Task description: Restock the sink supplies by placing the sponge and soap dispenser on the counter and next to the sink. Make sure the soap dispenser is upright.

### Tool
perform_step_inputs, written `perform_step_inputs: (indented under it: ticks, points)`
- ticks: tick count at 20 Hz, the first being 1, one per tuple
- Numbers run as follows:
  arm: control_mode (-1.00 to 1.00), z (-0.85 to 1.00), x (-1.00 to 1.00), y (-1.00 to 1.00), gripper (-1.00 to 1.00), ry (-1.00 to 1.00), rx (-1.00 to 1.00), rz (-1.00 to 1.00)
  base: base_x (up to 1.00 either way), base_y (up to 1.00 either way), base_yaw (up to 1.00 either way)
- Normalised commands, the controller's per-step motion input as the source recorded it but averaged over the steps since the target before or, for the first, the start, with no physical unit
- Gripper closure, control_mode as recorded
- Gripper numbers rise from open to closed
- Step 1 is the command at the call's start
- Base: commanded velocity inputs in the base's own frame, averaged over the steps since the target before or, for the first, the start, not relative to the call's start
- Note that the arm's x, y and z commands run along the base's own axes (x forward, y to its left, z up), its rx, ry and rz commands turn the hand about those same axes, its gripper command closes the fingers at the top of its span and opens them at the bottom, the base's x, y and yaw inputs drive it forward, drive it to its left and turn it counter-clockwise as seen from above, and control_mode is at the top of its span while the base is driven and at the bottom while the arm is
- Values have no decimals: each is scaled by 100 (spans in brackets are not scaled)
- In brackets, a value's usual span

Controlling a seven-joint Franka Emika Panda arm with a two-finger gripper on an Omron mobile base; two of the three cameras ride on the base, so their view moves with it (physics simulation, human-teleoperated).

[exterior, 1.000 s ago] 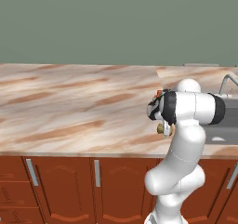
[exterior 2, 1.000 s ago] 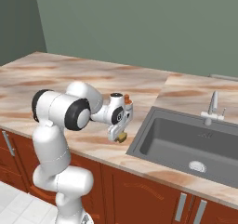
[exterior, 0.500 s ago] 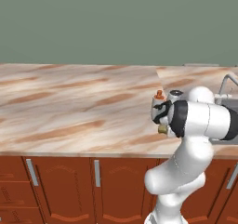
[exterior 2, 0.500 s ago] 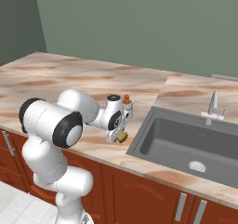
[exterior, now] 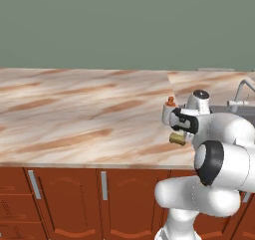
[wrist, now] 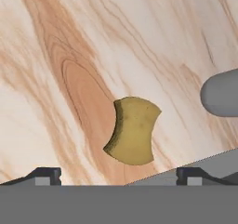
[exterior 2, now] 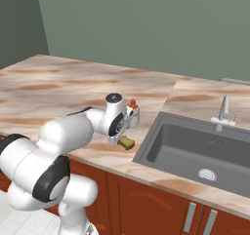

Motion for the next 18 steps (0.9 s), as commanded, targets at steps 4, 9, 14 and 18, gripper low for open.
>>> perform_step_inputs:
  ticks: [4,9,14,18]
  points:
    - [-100,91,-55,0,-100,-7,0,-4,0,0,0]
    - [-100,90,-57,2,-100,-7,0,-6,0,0,0]
    - [-100,77,-59,4,-100,-13,0,-8,0,0,0]
    - [-100,68,-68,13,-100,-15,0,-9,0,0,0]
